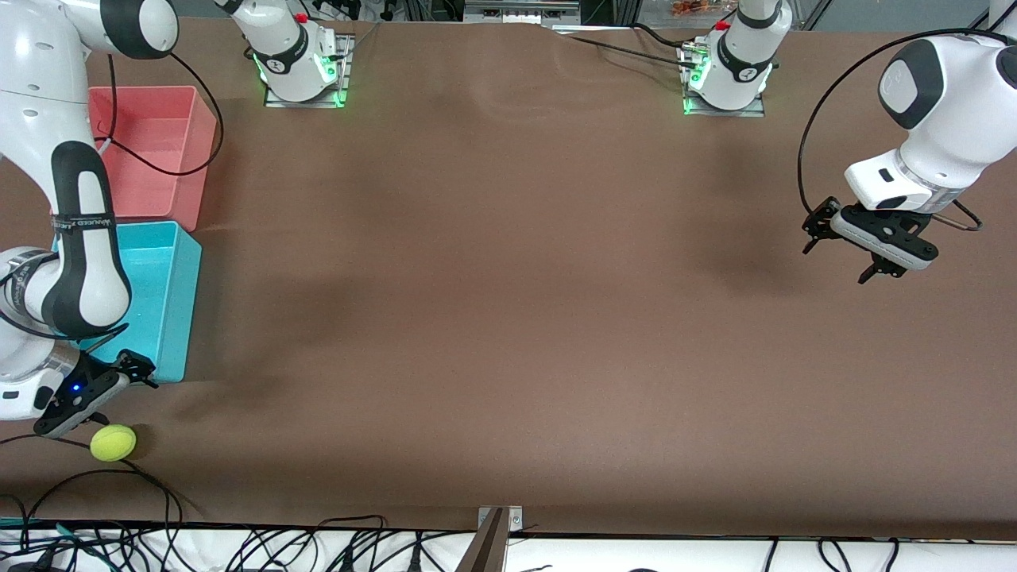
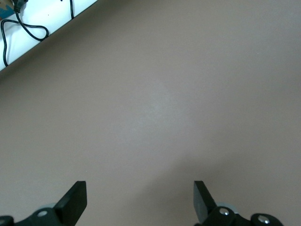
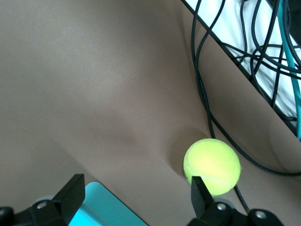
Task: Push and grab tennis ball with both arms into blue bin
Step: 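Close the right gripper on the tennis ball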
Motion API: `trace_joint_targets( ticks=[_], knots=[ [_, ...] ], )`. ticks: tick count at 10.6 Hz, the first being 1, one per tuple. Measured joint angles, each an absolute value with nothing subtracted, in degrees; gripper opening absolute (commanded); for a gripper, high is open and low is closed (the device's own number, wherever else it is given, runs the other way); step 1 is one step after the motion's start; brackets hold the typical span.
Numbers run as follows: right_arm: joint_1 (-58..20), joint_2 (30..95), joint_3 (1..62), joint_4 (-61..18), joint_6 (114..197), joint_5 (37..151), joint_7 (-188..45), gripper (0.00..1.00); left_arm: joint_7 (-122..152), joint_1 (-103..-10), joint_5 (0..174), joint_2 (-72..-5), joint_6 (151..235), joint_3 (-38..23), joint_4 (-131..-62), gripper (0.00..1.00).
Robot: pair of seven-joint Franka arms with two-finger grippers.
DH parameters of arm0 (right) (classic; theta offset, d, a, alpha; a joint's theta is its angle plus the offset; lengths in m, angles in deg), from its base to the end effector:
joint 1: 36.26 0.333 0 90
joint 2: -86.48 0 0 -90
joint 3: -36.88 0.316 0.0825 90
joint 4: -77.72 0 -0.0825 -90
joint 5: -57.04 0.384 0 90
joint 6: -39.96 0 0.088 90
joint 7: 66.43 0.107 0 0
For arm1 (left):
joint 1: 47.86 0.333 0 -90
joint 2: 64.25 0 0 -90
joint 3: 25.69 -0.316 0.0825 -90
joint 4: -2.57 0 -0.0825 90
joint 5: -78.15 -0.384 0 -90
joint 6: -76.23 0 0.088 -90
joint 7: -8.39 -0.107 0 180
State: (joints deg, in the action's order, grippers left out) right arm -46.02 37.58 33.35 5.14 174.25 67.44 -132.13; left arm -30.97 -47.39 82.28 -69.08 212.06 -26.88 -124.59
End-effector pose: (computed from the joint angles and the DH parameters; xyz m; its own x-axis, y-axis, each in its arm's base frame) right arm 0.7554 -0.1622 0.2645 0.6526 0.7339 0.1886 0.7183 -0.6784 0.1546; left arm 0.5346 0.0148 0.4357 0.7923 -0.5696 0.2189 -0.5628 -0.8207 -0.0986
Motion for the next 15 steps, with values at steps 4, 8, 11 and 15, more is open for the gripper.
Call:
trace_joint_targets(
  ticks=[4,8,11,15],
  knots=[
    [-48.9,37.6,33.2,5.5,171.4,66.8,-132.4,1.0,-30.7,-47.4,82.3,-69.1,212.0,-26.9,-124.6,1.0],
    [-49.1,37.6,33.5,5.8,170.9,66.5,-132.4,1.0,-30.6,-47.4,82.3,-69.1,212.0,-26.9,-124.6,1.0],
    [-46.9,35.0,33.6,10.9,170.9,66.2,-132.4,1.0,-30.6,-47.4,82.3,-69.1,212.0,-26.9,-124.6,1.0],
    [-46.7,27.1,33.6,18.5,176.9,66.1,-132.4,1.0,-30.5,-47.4,82.3,-69.1,212.0,-26.9,-124.6,1.0]
  ],
)
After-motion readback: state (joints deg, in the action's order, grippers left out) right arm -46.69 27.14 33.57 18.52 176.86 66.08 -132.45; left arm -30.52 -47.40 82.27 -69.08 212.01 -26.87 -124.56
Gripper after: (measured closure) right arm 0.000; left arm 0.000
